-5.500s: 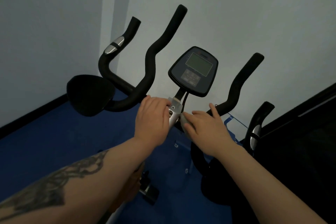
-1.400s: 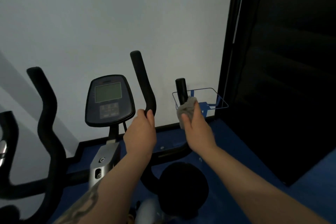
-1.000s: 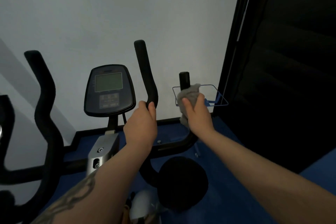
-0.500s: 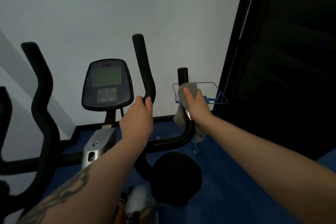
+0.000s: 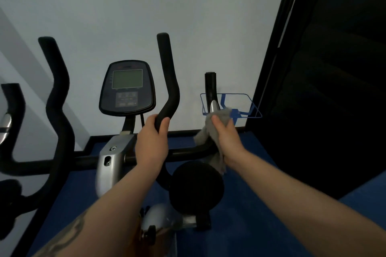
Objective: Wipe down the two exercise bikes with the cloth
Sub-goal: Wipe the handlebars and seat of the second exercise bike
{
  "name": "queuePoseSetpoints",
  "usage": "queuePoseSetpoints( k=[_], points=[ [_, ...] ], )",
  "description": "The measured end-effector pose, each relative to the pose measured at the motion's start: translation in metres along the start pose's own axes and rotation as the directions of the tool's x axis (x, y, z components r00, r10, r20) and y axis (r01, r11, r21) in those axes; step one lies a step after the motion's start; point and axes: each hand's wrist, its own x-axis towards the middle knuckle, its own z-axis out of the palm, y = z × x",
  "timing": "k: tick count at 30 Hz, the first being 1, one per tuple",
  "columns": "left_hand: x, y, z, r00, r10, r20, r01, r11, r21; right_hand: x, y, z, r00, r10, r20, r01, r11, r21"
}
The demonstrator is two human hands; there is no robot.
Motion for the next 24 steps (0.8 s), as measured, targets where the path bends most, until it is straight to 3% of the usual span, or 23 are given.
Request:
queuePoseSetpoints(
  k=[3,6,9,15,20,22,24],
  points=[
    [-0.006,0.001,-0.001,0.999,-0.017,-0.027,0.02,0.996,0.092,0.018,-0.02,0.003,0.999,-0.038,0.009,0.038,0.999,-0.01],
    [-0.007,0.002,0.0,0.999,-0.013,-0.05,0.019,0.991,0.13,-0.004,0.009,0.007,0.994,-0.111,-0.025,0.109,0.992,-0.055],
    [-0.007,0.0,0.0,0.998,-0.011,-0.058,0.018,0.991,0.129,-0.021,0.029,-0.004,0.992,-0.11,0.053,0.116,0.985,-0.124],
    [-0.006,0.001,0.002,0.998,-0.011,-0.058,0.018,0.991,0.13,0.064,-0.036,0.006,0.996,-0.071,0.049,0.082,0.943,-0.322],
    [-0.005,0.001,0.001,0.999,-0.019,-0.05,0.025,0.992,0.124,0.07,-0.034,0.02,0.983,-0.181,-0.045,0.157,0.934,-0.32],
    [-0.004,0.001,0.002,0.999,-0.012,-0.049,0.018,0.992,0.123,0.038,-0.008,0.018,0.946,-0.315,-0.071,0.252,0.858,-0.448],
    [-0.004,0.001,0.002,0.998,-0.015,-0.055,0.022,0.992,0.122,0.032,0.001,0.013,0.905,-0.425,0.016,0.346,0.713,-0.61]
  ],
)
